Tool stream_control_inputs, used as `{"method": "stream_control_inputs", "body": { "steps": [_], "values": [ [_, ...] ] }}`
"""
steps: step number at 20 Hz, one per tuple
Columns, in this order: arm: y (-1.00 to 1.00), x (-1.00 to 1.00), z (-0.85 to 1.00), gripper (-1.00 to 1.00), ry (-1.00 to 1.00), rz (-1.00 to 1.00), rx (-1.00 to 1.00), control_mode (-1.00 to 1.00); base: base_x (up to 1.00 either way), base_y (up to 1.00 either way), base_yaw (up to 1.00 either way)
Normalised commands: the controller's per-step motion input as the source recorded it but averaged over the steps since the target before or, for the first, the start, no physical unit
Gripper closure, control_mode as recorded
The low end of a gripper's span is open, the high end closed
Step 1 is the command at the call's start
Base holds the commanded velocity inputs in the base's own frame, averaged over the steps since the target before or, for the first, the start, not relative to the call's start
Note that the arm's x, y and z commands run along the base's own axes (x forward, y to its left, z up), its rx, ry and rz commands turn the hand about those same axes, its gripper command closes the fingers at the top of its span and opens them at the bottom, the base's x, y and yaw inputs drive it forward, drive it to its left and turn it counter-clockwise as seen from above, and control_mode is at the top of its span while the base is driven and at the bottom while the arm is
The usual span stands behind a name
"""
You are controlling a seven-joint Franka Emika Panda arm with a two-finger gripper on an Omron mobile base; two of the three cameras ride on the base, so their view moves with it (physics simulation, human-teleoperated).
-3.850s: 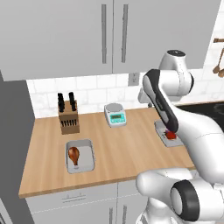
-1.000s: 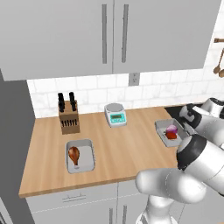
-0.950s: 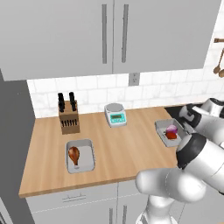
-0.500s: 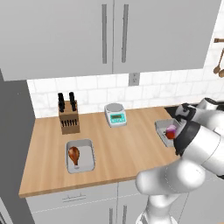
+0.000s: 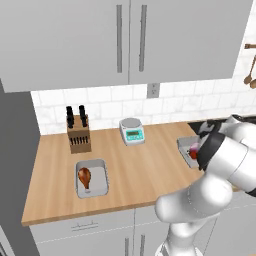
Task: Take the meat container that has the chicken drumstick and place it on the second highest rack of the freezer. Then take the vegetable container that has the onion and tomato and place it on the highest rack of the freezer.
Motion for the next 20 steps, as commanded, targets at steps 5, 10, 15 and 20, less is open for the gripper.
{"method": "stream_control_inputs", "body": {
  "steps": [5,10,15,20],
  "values": [
    [0.0,0.08,-0.26,-1.0,0.0,0.0,0.0,-1.0,0.0,0.0,0.0],
    [0.1,0.11,-0.37,1.0,0.0,0.0,0.0,-1.0,0.0,0.0,0.0],
    [0.08,0.0,-0.45,1.0,0.0,0.01,0.0,-1.0,0.0,0.0,0.0],
    [0.0,0.0,-0.11,1.0,0.0,0.02,0.0,-1.0,0.0,0.0,0.0]
  ]
}}
